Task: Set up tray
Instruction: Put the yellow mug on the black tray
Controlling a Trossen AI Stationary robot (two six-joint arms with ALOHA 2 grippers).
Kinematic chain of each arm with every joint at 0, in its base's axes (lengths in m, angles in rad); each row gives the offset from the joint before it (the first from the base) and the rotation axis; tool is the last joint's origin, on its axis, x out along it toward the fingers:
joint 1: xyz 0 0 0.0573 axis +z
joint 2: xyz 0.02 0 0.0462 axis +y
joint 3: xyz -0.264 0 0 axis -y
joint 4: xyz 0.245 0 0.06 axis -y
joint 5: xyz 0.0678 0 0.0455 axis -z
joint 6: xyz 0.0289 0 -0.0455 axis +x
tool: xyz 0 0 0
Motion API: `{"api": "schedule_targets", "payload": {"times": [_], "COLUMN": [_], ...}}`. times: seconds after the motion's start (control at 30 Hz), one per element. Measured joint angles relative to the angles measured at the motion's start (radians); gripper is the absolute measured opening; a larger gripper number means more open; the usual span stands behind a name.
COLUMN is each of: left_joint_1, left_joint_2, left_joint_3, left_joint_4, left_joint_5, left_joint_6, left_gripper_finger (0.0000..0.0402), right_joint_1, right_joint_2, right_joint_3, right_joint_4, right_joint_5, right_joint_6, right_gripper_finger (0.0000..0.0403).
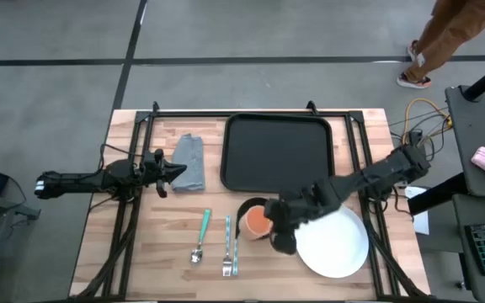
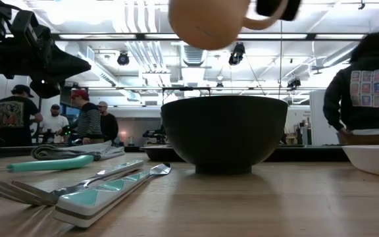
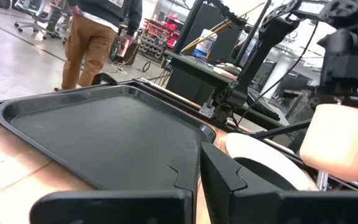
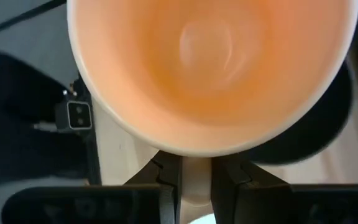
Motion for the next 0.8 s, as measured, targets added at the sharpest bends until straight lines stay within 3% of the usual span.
{"api": "schedule_targets", "payload": {"times": [0.37,0.57,0.8], "left_joint_1": [0.000,0.000,0.000], "left_joint_2": [0.000,0.000,0.000], "left_joint_3": [0.000,0.000,0.000], "left_joint_4": [0.000,0.000,0.000], "left_joint_5": [0.000,0.000,0.000], "left_joint_6": [0.000,0.000,0.000], "left_gripper_finger": [0.0000,0.0000,0.0000], "right_joint_1": [-0.210,-0.380,-0.618], "right_joint_2": [0.000,0.001,0.002], "right_joint_3": [0.046,0.050,0.044], "right_joint_4": [-0.180,-0.151,-0.022], "right_joint_5": [-0.044,-0.035,-0.032], "right_joint_6": [-0.371,-0.518,-0.553], "right_gripper_finger": [0.0037,0.0037,0.0037]}}
